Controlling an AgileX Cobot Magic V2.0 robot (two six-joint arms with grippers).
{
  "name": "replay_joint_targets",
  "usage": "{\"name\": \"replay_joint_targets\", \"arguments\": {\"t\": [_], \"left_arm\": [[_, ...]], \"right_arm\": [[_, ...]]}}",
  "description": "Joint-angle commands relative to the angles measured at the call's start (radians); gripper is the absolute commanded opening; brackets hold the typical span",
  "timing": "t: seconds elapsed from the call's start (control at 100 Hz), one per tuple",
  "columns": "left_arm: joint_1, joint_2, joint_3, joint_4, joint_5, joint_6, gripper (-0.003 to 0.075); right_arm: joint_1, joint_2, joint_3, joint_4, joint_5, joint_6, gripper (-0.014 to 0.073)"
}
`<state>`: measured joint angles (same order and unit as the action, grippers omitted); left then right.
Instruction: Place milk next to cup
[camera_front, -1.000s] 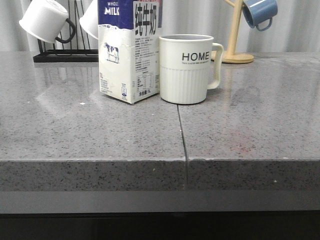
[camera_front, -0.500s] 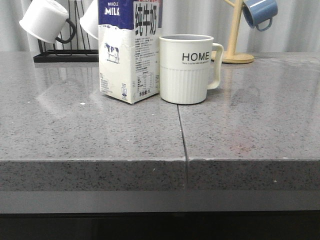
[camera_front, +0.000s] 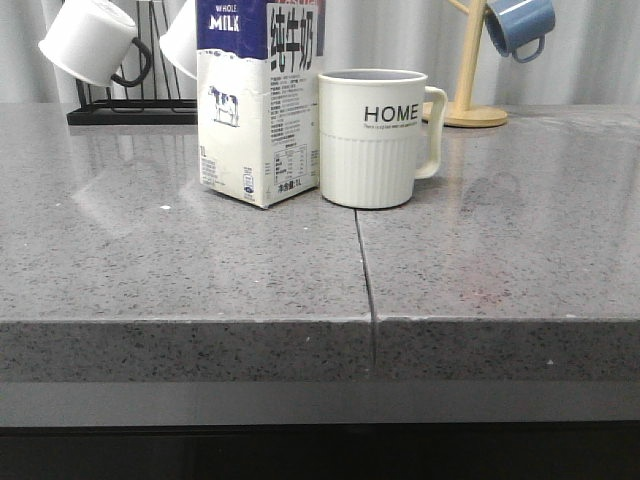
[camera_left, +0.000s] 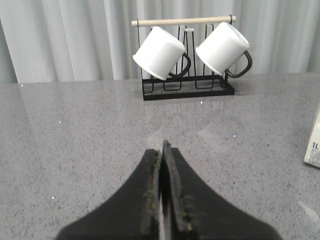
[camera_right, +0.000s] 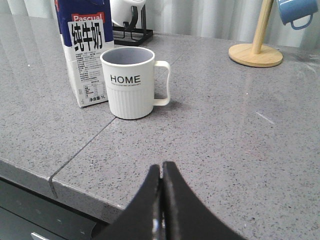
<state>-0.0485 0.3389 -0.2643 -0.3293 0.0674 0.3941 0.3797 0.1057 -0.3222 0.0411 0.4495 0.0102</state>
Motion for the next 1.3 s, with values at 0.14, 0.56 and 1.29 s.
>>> {"name": "replay_joint_targets", "arguments": {"t": [0.14, 0.56, 1.29], "left_arm": [[0.002, -0.049, 0.018, -0.004, -0.101, -0.001, -0.002], [0.019, -0.246, 0.194, 0.283, -0.118, -0.327, -0.0021], [0.019, -0.374, 0.306, 0.312, -0.044, -0.319, -0.002]], "right_arm": [[0.002, 0.012, -0.028, -0.005, -0.073, -0.005, -0.0065], [0.002, 0.012, -0.028, -0.005, -0.073, -0.005, -0.0065], [0.002, 0.012, -0.028, -0.005, -0.074, -0.005, -0.0065]]}}
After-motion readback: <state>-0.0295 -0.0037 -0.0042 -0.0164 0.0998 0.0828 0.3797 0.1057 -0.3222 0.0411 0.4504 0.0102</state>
